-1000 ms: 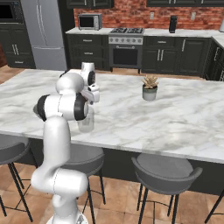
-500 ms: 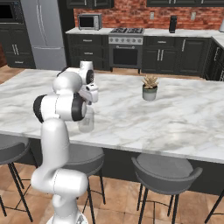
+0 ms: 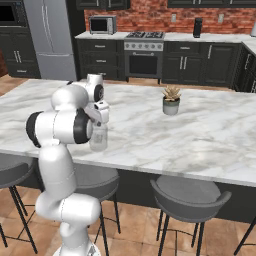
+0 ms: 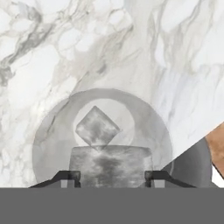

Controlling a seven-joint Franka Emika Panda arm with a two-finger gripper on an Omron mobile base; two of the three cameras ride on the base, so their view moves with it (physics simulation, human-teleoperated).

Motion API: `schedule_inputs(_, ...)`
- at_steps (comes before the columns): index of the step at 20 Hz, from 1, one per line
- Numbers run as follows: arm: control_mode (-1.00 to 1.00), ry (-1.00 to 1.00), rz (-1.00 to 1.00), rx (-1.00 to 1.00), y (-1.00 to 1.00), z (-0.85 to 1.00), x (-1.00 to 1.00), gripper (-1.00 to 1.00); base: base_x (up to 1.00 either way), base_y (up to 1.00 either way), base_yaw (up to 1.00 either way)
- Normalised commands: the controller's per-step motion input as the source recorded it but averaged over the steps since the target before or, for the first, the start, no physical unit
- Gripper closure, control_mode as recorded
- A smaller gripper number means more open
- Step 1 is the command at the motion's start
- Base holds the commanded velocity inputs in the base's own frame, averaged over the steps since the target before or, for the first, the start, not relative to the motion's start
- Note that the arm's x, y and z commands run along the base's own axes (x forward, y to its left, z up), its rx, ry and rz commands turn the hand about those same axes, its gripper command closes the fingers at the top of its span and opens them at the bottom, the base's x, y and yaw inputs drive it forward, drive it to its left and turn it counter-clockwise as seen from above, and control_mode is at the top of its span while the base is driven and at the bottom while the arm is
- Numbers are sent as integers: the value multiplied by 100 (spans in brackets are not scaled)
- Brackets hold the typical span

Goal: There are two ice cubes in the ice bowl. Place both ice cubes in the glass cup.

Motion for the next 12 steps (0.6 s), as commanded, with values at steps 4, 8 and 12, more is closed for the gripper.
schedule_inputs(4,-100,0,0,0,0,-7,0,100,0,0,0)
schedule_inputs(8,-100,-1,0,0,1,-1,15,100,0,0,0)
schedule_inputs(12,-100,0,0,0,8,0,26,100,0,0,0)
